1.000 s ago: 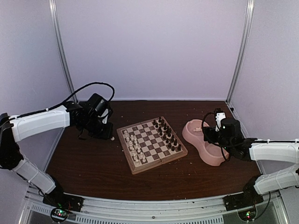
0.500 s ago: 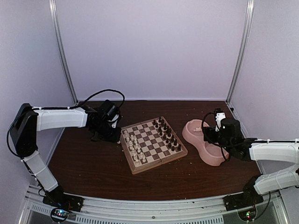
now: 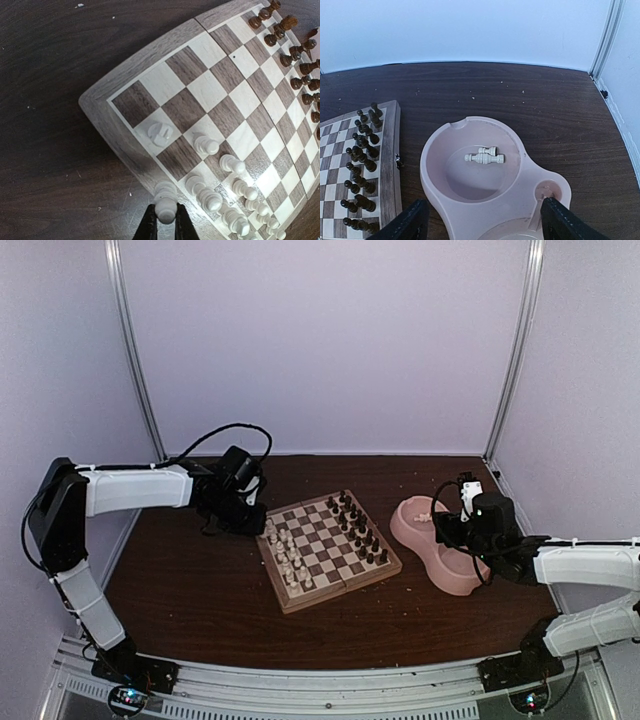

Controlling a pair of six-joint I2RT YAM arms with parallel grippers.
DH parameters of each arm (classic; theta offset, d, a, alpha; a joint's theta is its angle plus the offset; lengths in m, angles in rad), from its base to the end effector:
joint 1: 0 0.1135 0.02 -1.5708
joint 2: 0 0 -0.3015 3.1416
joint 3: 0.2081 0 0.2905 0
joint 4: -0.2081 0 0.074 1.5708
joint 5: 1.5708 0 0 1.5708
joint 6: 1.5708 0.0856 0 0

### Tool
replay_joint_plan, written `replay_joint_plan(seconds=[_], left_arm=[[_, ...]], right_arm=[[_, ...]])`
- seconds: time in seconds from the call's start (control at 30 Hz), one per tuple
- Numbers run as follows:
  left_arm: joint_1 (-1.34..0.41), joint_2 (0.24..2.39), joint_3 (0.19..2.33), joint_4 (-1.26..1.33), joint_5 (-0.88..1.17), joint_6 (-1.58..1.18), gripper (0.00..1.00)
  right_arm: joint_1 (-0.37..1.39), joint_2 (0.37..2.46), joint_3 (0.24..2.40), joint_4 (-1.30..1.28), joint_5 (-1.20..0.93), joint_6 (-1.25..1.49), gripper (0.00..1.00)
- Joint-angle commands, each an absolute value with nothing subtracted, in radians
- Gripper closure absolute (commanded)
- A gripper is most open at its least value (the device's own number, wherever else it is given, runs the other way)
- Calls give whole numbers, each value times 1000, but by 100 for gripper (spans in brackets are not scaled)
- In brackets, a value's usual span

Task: Set up the chess pieces on the board
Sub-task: Place the bishop on c1.

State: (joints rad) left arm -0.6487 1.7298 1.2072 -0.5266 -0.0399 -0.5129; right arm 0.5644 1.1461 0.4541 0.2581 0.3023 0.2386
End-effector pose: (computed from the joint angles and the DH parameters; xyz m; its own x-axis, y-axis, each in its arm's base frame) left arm 0.3395 -0.2531 0.1830 -0.8905 0.0598 -0.4511 0.1732 0.9613 -0.2144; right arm 0.2622 0.1358 0.1876 -0.4119 0.0063 -0.9112 -0.1905 0.9773 0.0928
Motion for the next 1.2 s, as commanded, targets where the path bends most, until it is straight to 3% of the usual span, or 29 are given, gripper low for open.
replay_joint_plan(seconds=[0.0, 1.17], left_arm=[[-641, 1754, 1239, -479, -19, -502, 100], [-641, 1847, 1294, -457, 0, -495, 100]], right_arm=[[561, 1136, 478, 258, 292, 247, 20], [561, 1152, 483, 256, 294, 242, 20]])
